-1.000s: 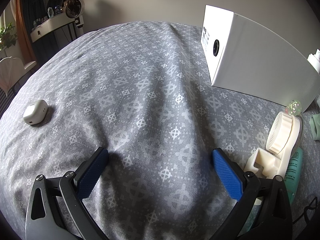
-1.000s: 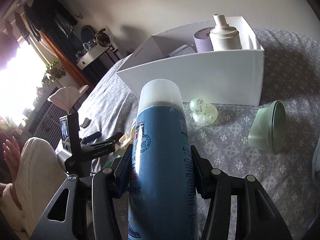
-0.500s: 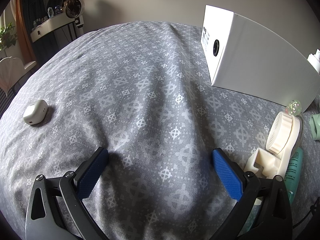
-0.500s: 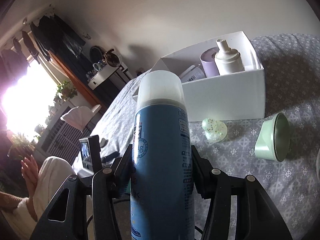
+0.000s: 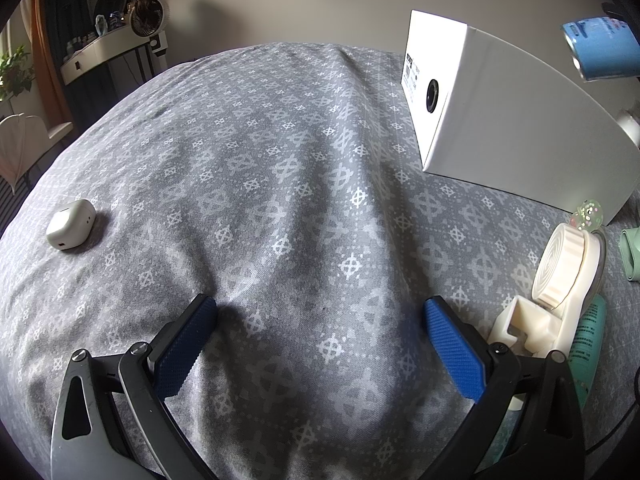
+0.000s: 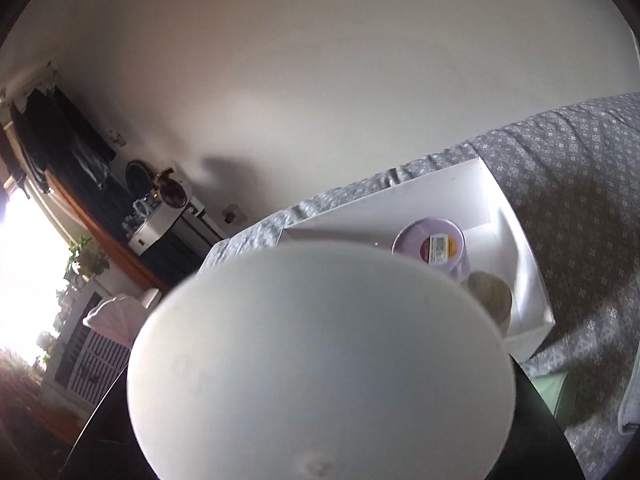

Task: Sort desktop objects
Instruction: 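Lift the blue can into the box and open the right gripper, then grasp the mint-green cup with the right gripper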

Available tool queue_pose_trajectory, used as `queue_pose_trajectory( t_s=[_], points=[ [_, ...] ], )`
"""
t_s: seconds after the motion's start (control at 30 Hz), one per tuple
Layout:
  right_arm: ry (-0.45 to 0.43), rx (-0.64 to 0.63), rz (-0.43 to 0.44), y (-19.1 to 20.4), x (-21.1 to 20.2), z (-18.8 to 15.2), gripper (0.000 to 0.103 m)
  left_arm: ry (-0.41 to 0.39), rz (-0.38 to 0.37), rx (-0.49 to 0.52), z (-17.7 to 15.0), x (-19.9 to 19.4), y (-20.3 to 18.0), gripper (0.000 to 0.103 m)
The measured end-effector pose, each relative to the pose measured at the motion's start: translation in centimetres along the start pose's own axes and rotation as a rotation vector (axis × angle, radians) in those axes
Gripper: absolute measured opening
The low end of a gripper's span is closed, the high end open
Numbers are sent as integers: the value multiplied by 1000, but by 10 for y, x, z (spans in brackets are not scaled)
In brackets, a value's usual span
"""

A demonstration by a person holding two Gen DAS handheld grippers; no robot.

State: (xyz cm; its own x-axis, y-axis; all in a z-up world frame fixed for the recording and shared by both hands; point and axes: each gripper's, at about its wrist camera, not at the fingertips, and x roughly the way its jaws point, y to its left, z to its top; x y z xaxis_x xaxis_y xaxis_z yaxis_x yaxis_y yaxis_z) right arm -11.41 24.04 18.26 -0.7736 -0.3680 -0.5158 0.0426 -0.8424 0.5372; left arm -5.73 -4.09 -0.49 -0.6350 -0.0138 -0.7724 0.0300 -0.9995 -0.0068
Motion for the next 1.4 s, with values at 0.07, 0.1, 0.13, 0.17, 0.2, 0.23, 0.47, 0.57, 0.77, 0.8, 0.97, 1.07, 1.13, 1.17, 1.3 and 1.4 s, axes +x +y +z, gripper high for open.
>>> queue_pose_trajectory(
  t_s=[0.07,0.1,0.13,0.17,0.2,0.23,0.47,0.57,0.77,0.8,0.97,1.07,1.13,1.17,1.3,1.4],
  points=[
    [25,30,-26,-2,19,9,51,0,0,0,0,0,0,103],
    [41,44,-36,-4,29,11,51,0,0,0,0,0,0,103],
    [58,52,-49,-4,37,12,51,0,0,0,0,0,0,103],
    [88,55,-74,-4,48,11,51,0,0,0,0,0,1,103],
    [112,56,-104,-5,58,9,51,0,0,0,0,0,0,103],
    [137,60,-123,-7,67,9,51,0,0,0,0,0,0,103],
    [222,45,-216,-20,95,-4,51,0,0,0,0,0,0,103],
    [240,35,-248,-21,89,-6,58,0,0,0,0,0,1,103],
    [190,-73,-250,-11,39,-21,67,0,0,0,0,0,0,103],
    [180,-91,-237,-8,27,-26,73,0,0,0,0,0,0,103],
    [120,-176,-273,-29,-36,-54,90,0,0,0,0,0,1,103],
    [106,-189,-387,-61,-57,-64,95,0,0,0,0,0,0,103],
    [124,-163,-440,-83,-60,-68,95,0,0,0,0,0,1,103],
    [135,-150,-462,-95,-60,-71,95,0,0,0,0,0,1,103],
    [187,-110,-493,-125,-50,-86,95,0,0,0,0,0,0,103],
    [210,-94,-493,-137,-33,-96,95,0,0,0,0,0,0,103]
  ],
)
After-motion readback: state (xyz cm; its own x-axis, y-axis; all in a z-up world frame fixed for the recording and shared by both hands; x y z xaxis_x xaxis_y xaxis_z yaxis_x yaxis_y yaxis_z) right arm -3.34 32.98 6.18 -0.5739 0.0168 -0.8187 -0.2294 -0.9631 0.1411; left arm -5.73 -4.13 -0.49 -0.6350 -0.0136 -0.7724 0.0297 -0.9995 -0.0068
